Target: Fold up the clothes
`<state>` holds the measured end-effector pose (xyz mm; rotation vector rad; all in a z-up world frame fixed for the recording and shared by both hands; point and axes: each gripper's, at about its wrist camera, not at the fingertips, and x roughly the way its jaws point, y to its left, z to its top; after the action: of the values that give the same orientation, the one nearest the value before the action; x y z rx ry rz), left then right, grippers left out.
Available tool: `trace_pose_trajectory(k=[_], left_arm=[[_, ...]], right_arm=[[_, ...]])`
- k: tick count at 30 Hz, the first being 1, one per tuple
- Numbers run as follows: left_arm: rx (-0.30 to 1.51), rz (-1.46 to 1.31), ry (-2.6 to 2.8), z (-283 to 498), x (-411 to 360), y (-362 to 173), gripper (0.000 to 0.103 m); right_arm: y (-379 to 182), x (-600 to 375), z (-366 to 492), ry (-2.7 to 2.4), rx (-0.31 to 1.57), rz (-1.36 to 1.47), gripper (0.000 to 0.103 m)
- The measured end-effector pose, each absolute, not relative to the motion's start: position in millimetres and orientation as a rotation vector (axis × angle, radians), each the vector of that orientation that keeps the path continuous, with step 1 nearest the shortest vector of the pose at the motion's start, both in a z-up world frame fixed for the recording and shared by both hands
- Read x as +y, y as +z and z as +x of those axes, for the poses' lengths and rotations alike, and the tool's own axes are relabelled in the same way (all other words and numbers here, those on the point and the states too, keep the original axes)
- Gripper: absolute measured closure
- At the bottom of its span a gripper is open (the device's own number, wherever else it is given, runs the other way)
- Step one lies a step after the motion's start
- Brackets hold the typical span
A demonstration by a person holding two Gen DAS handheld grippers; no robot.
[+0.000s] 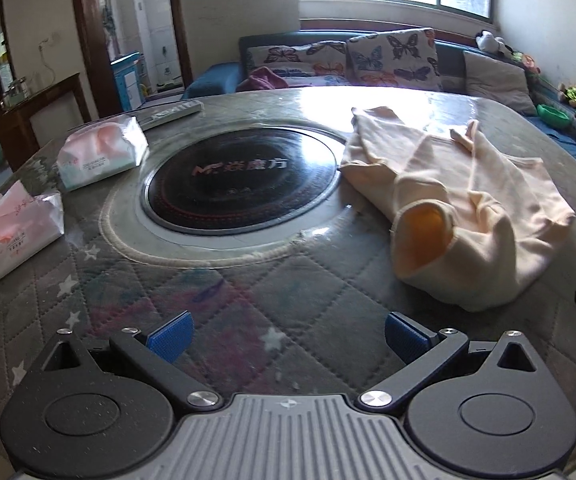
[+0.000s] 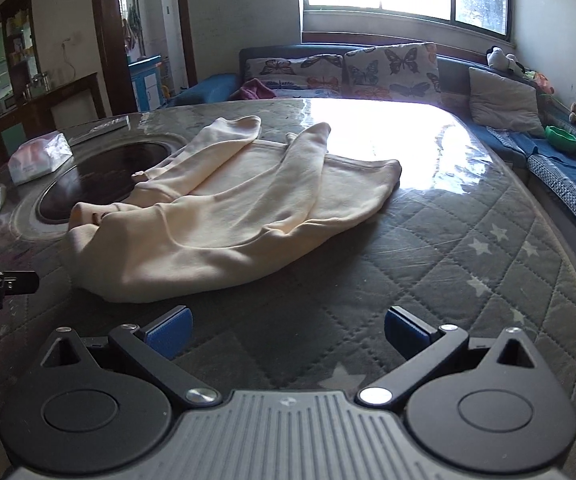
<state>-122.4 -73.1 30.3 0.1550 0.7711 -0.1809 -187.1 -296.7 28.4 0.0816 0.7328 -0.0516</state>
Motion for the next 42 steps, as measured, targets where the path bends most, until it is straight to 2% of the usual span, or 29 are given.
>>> trace_pose_trajectory(k=[42], left_arm=[[0.785, 0.226, -0.229, -133.3, -105.6, 27.1, 0.0]], right_arm=[[24.2, -270.3, -187.3, 0.005, 0.769, 0.031, 0.0]])
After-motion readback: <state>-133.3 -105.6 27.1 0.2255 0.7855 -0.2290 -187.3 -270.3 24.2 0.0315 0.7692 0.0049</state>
